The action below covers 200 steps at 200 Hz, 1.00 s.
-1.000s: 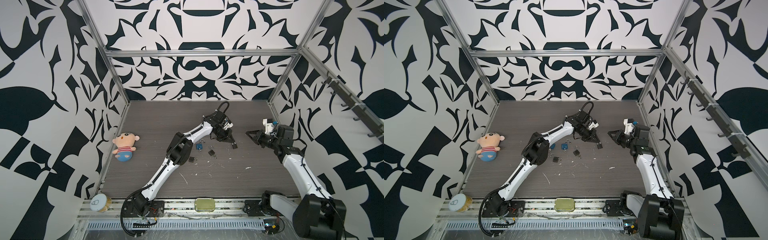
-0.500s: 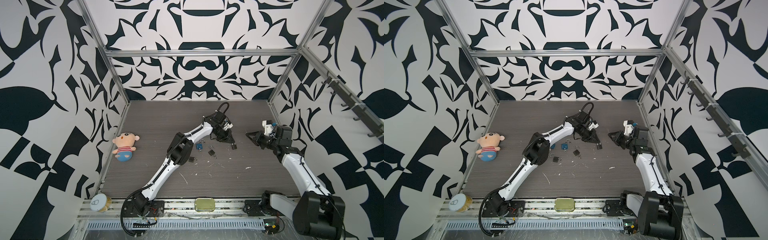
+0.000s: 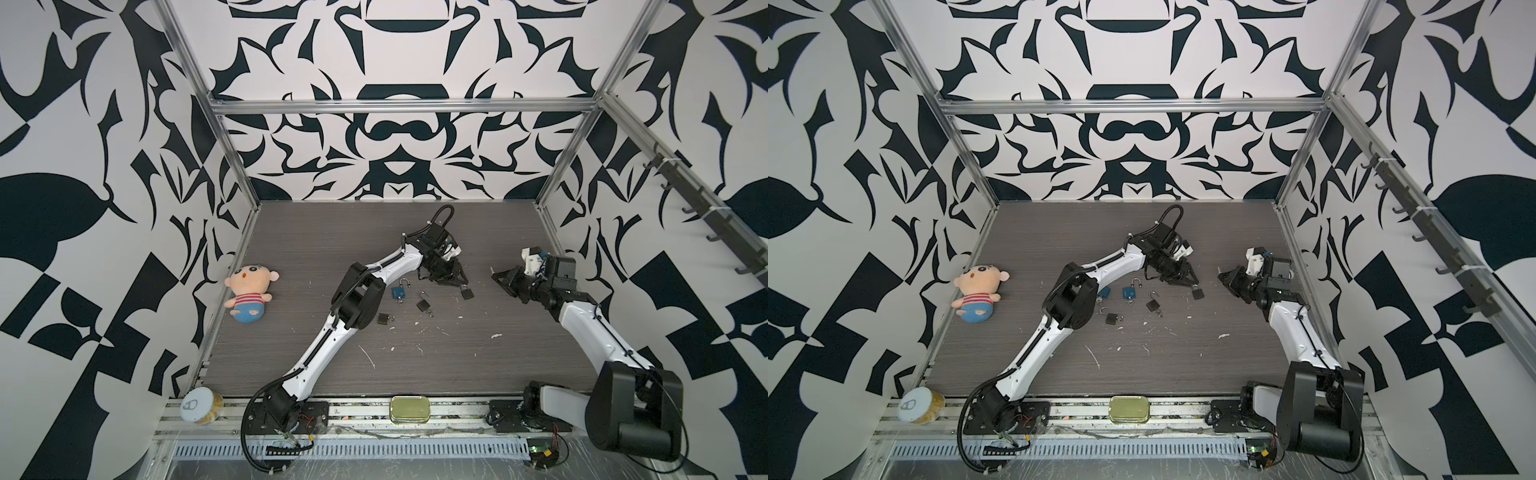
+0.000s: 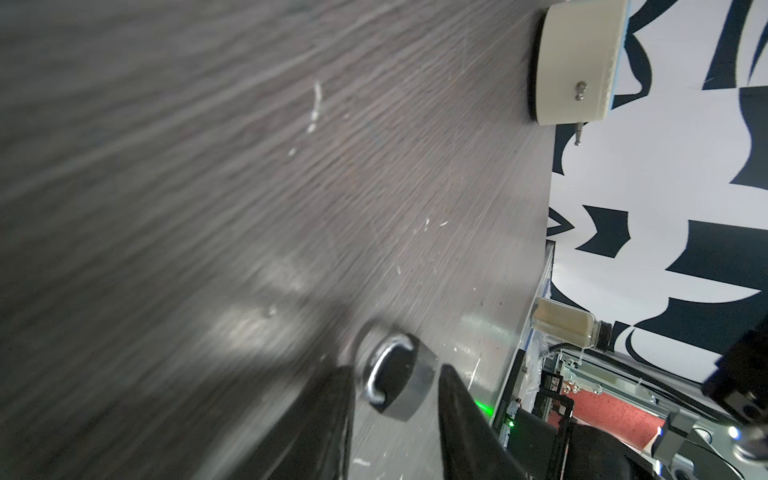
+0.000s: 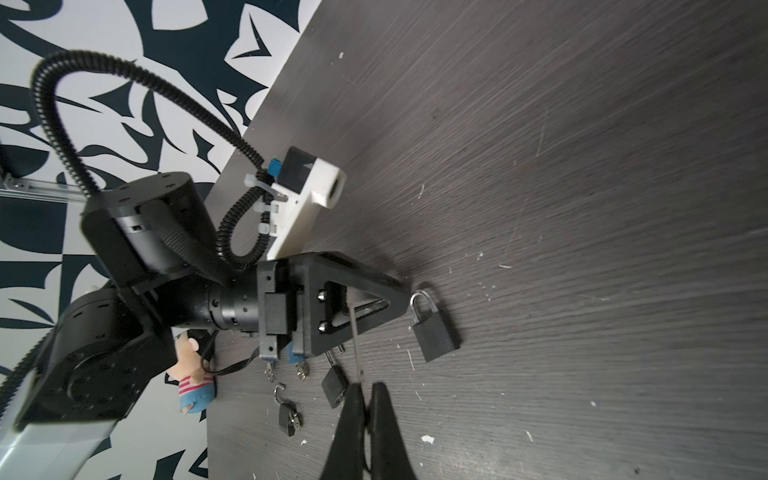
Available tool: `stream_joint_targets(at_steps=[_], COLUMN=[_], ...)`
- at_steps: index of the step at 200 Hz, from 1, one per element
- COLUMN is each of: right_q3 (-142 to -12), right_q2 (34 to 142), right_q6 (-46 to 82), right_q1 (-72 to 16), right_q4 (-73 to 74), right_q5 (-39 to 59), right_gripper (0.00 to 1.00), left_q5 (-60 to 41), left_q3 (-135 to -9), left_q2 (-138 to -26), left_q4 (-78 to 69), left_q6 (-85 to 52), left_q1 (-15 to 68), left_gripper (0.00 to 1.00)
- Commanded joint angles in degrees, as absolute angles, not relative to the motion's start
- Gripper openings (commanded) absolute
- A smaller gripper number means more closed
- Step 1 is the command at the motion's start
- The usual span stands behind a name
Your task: Lock with the key
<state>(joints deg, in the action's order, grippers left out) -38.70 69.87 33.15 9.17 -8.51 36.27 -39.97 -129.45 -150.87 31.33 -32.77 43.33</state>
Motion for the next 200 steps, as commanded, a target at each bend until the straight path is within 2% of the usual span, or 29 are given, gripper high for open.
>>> stream_joint_targets(at_steps=[1,35,95,144,200], right_q3=[-40.3,-42.7,-46.0,-47.6,-48.4], right_q2=[71.8,76.3,85.4,89.7,92.4], right_q6=[29.6,25.8,23.2,22.5,22.5], right_q1=[7.2,4.1,2.2,1.2,-0.4], right_q4=[-9.3,-11.1,-10.0,-9.8,-9.5], right_q5=[32.8,27.4,26.1,24.7,23.7], right_gripper=[0.0,0.0,0.0,0.0,0.02], left_q5=[-38.4,-37.0,-35.7,-32.6,-31.1], left_q3=[-125.7,-114.9,-86.9,-74.8,-69.9], left_q2=[-143.4,-133.5,-110.9,-100.2,-97.0], left_q4=[27.1,19.1,-3.9,-6.0,-6.2], left_q6=[-32.3,-33.4,-39.4,-39.3,-39.6], left_q1=[42.1,41.0,37.3,36.4,36.1], left_gripper=[0.37,0.36,0.37,0.38,0.38])
